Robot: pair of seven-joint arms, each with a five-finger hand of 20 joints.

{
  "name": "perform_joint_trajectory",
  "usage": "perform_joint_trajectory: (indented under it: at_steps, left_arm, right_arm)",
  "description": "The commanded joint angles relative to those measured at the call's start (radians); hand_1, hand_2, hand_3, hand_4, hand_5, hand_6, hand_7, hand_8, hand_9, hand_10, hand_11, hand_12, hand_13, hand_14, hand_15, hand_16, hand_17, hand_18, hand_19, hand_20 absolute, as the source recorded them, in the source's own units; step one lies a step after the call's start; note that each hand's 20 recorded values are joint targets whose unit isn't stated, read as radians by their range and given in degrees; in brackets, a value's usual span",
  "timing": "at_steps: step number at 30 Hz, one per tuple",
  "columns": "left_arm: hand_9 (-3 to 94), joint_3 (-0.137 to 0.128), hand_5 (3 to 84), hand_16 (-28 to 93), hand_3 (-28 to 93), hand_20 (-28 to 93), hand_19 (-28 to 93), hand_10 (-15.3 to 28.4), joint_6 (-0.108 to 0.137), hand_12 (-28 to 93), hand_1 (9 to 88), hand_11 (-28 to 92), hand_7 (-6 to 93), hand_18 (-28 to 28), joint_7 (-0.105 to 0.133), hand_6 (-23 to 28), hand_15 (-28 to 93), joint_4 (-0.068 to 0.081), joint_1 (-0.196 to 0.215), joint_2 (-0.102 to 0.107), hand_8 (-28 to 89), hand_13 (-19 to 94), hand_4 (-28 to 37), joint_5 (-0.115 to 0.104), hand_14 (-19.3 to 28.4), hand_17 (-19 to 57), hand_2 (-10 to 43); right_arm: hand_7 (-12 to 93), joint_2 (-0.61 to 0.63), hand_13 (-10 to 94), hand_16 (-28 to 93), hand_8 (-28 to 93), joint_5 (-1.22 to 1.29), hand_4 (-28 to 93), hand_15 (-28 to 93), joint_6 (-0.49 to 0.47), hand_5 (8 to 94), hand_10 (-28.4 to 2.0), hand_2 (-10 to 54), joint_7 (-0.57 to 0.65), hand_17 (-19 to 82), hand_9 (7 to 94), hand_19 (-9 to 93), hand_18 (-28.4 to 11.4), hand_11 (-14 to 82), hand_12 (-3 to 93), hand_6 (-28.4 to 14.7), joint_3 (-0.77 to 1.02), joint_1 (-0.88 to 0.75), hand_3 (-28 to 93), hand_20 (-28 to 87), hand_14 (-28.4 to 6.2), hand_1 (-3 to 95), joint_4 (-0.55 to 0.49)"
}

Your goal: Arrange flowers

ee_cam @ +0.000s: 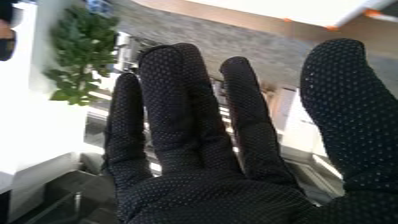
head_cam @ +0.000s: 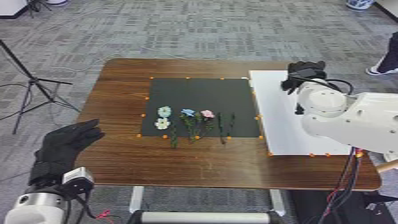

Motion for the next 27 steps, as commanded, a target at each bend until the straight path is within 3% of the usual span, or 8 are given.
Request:
perform_joint_trajectory:
  at_steps: [1, 4, 12, 20, 22, 25, 26, 27]
  left_arm:
    - [47.1, 0.000, 56.3, -9, 88, 13, 43, 20.7, 0.019, 13, 24.1, 38, 16.1, 17.8, 0.037, 13.4, 57, -0.008, 0.013, 0.016, -11, 34, -22.2, -0.024, 23.7, -5.6, -0.3]
    - [47.1, -0.003, 56.4, -9, 88, 13, 43, 20.7, 0.024, 13, 24.1, 38, 16.1, 17.8, 0.055, 13.4, 57, -0.009, 0.011, 0.027, -11, 34, -22.3, -0.032, 23.8, -5.6, -0.3]
    - [47.1, 0.004, 56.4, -9, 88, 13, 43, 20.7, 0.004, 13, 24.1, 38, 16.0, 17.7, 0.032, 13.4, 57, -0.003, -0.022, 0.021, -11, 34, -22.3, -0.014, 23.7, -5.6, -0.4]
    - [47.1, 0.003, 56.4, -9, 88, 13, 43, 20.6, -0.005, 13, 24.1, 38, 16.2, 17.8, 0.026, 13.4, 57, 0.000, -0.028, 0.009, -11, 34, -22.3, -0.012, 23.8, -5.6, -0.4]
    - [47.1, 0.003, 56.3, -9, 88, 13, 43, 20.6, -0.011, 13, 24.2, 38, 16.1, 17.8, 0.011, 13.4, 57, 0.001, -0.035, 0.002, -11, 34, -22.3, 0.000, 23.8, -5.6, -0.5]
    - [47.1, 0.005, 56.2, -9, 88, 13, 43, 20.6, -0.010, 12, 24.1, 38, 16.1, 17.8, 0.017, 13.4, 57, 0.000, -0.032, -0.001, -11, 34, -22.3, -0.005, 23.7, -5.6, -0.4]
    - [47.1, 0.004, 56.2, -9, 88, 13, 43, 20.6, -0.019, 12, 24.2, 38, 16.1, 17.8, 0.006, 13.4, 57, 0.002, -0.039, -0.010, -11, 34, -22.3, 0.000, 23.7, -5.6, -0.4]
    - [47.1, 0.005, 56.2, -9, 88, 13, 43, 20.6, -0.015, 12, 24.2, 38, 16.1, 17.8, 0.018, 13.4, 57, 0.002, -0.038, -0.004, -11, 34, -22.3, -0.013, 23.7, -5.6, -0.3]
  right_arm:
    - [20, 0.000, 49, 13, -16, 0.025, -26, 73, -0.030, 47.3, -19.8, -6.6, 0.007, 11, 55.5, 81, -25.9, 27.3, 15.9, -3.6, 0.031, -0.050, 81, 12, -17.8, 32.9, 0.110]
    - [20, -0.011, 47, 13, -16, 0.053, -26, 74, -0.070, 44.9, -20.2, -7.0, -0.013, 11, 53.5, 81, -25.9, 27.5, 16.0, -3.8, 0.087, -0.082, 81, 12, -18.1, 32.5, 0.155]
    - [20, -0.030, 45, 12, -15, 0.069, -27, 74, -0.080, 42.2, -21.1, -7.5, -0.028, 10, 51.1, 80, -26.5, 26.7, 15.7, -3.6, 0.104, -0.103, 81, 13, -19.3, 32.0, 0.202]
    - [21, -0.010, 46, 11, -16, 0.077, -27, 73, -0.110, 43.7, -20.5, -7.4, -0.017, 10, 52.5, 80, -26.8, 26.3, 15.4, -2.9, 0.146, -0.156, 81, 14, -19.0, 32.5, 0.215]
    - [21, 0.001, 46, 11, -16, 0.072, -27, 73, -0.120, 44.0, -20.4, -7.4, -0.010, 10, 52.8, 80, -26.7, 26.2, 15.4, -2.9, 0.163, -0.176, 81, 14, -18.9, 32.6, 0.215]
    - [21, 0.013, 46, 11, -16, 0.076, -27, 73, -0.122, 44.2, -20.4, -7.4, -0.007, 10, 53.0, 80, -26.8, 26.2, 15.4, -2.7, 0.172, -0.190, 81, 14, -18.9, 32.7, 0.214]
    - [21, 0.020, 46, 11, -16, 0.072, -27, 73, -0.127, 44.3, -20.4, -7.4, -0.003, 10, 53.2, 80, -26.8, 26.1, 15.4, -2.7, 0.185, -0.200, 81, 15, -18.9, 32.7, 0.212]
    - [21, 0.018, 46, 11, -16, 0.077, -27, 73, -0.125, 44.3, -20.4, -7.4, -0.003, 10, 53.3, 79, -26.8, 26.1, 15.4, -2.6, 0.181, -0.198, 81, 15, -18.9, 32.6, 0.215]
